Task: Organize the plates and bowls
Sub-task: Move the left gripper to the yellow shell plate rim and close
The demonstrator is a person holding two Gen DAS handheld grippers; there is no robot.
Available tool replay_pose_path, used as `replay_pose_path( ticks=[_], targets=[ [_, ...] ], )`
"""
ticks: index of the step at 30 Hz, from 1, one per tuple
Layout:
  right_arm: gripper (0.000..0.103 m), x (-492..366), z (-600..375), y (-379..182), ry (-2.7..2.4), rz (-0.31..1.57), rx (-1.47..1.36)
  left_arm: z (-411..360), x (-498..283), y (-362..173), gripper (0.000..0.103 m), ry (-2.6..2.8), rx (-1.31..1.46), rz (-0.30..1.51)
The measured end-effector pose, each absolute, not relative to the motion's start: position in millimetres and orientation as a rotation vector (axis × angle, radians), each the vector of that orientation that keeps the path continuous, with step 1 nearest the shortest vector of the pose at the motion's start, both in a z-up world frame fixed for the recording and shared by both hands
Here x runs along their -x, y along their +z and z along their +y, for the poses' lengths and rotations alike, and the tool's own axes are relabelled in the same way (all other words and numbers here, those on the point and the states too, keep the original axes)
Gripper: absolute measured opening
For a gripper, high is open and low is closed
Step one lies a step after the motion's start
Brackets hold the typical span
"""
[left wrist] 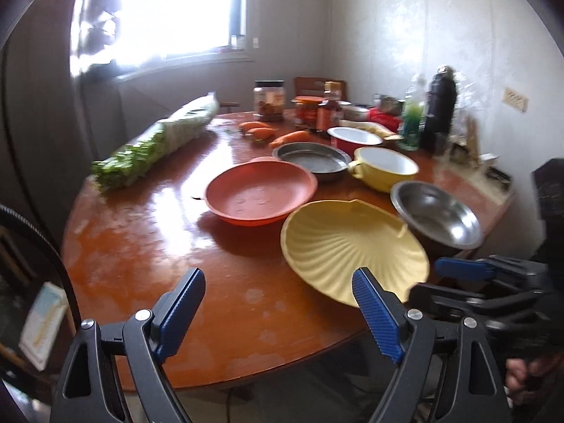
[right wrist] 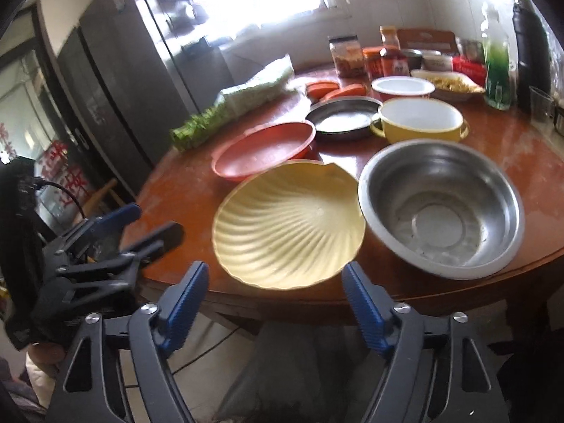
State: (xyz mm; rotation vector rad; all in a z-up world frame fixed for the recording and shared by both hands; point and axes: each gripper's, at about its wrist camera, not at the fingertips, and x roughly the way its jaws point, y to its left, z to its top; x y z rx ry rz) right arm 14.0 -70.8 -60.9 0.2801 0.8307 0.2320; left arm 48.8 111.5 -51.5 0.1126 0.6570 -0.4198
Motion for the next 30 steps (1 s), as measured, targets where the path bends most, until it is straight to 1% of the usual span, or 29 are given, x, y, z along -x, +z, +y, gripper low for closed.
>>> replay_pose_path(
  ticks=[4, 6, 13, 19, 21, 23, 24, 30],
  targets=[
    [0.076, -20, -80, -64, 0.171, 0.847, -0.316, 103, -56, -53, 0.083, -0.512, -0.158, 0.667],
    [0.076, -23, -83, -65, 0.135, 0.852, -0.325, 94, -62, -55, 0.080, -0.545, -0.202, 0.674],
    [0.075, -35, -94, -76, 0.118, 0.898, -0.394, 74, -86, -64, 0.078, -0.692, -0.190, 0.739],
    [0.070, -43, -93, -80, 0.111, 0.920, -0.391, 63, -95, -68, 0.077, -0.771, -0.196, 0.779],
    [0.066, -47, -95, -83, 0.112, 0.936, -0.401, 61, -99, -70, 0.077, -0.767, -0.200, 0.799],
    [0.064, -49, -96, -82, 0.108, 0.935, -0.397, 60, -103, -73, 0.074, -0.743, -0.199, 0.821],
    [0.063, -50, -97, -83, 0.111, 0.937, -0.403, 61, -105, -74, 0.072, -0.721, -0.203, 0.829],
    [0.062, -52, -99, -83, 0.123, 0.932, -0.417, 70, -115, -78, 0.072, -0.684, -0.174, 0.906]
  ],
)
